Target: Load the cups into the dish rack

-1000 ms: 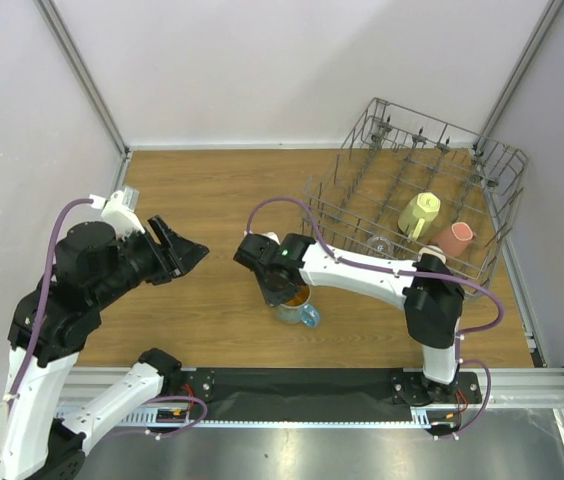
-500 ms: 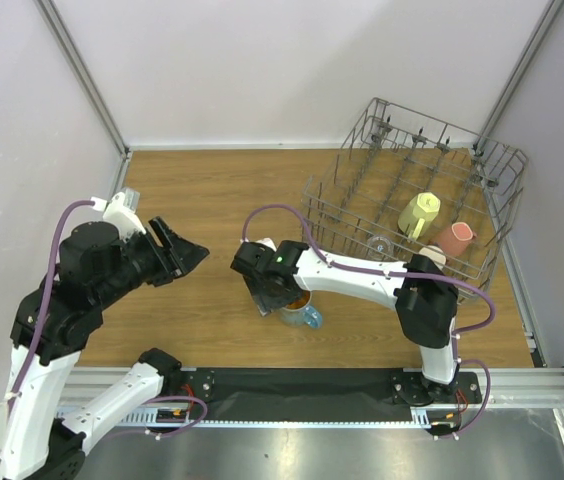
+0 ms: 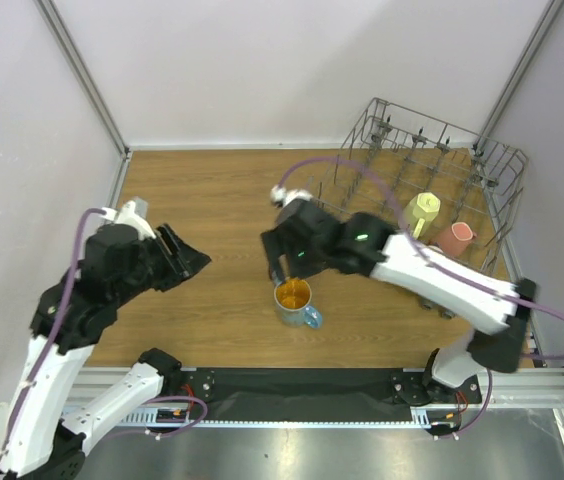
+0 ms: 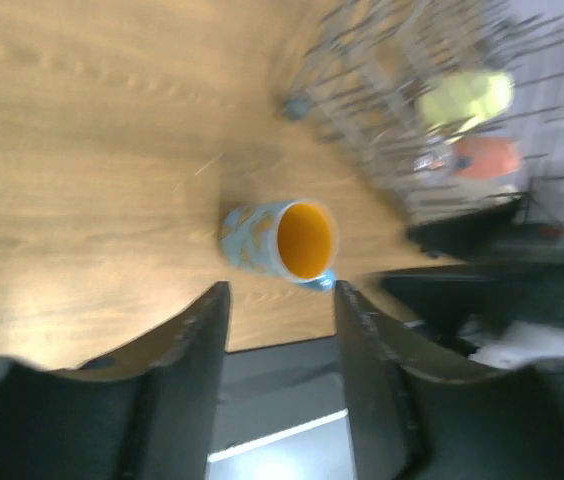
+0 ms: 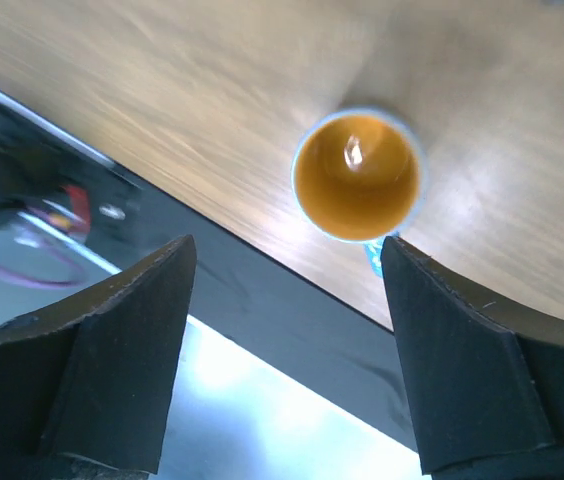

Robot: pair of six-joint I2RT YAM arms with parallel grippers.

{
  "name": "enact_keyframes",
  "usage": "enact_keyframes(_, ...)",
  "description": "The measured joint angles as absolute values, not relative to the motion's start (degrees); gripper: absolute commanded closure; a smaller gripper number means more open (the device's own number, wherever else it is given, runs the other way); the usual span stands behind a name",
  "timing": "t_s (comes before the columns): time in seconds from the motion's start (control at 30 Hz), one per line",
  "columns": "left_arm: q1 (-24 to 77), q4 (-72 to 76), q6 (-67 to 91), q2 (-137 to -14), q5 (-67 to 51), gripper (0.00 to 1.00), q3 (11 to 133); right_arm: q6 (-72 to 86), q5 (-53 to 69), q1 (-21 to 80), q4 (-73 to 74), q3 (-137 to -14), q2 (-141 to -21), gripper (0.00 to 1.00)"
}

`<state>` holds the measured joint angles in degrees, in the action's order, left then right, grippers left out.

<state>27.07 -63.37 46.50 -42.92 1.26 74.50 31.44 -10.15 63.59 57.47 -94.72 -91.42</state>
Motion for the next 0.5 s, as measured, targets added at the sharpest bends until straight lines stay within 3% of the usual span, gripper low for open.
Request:
enact_keyframes(0.1,27.09,-62.85,47.33,-43.51,-0.3,0.26,68.95,31.48,-10.9,60.55,58.5,-96.73,-84.42,0.23)
enact_keyframes(0.17,27.77,-62.28,48.14,-45.25,-1.96,0.19,65.67,31.7,-11.31,57.78,59.51,-96.95,-80.55,0.23)
enact_keyframes(0.5,40.6,-53.17,49.63,-62.67,-2.96,0.22,60.58,32.82,-9.32,44.1,66.22,-88.14,-64.6,0.22)
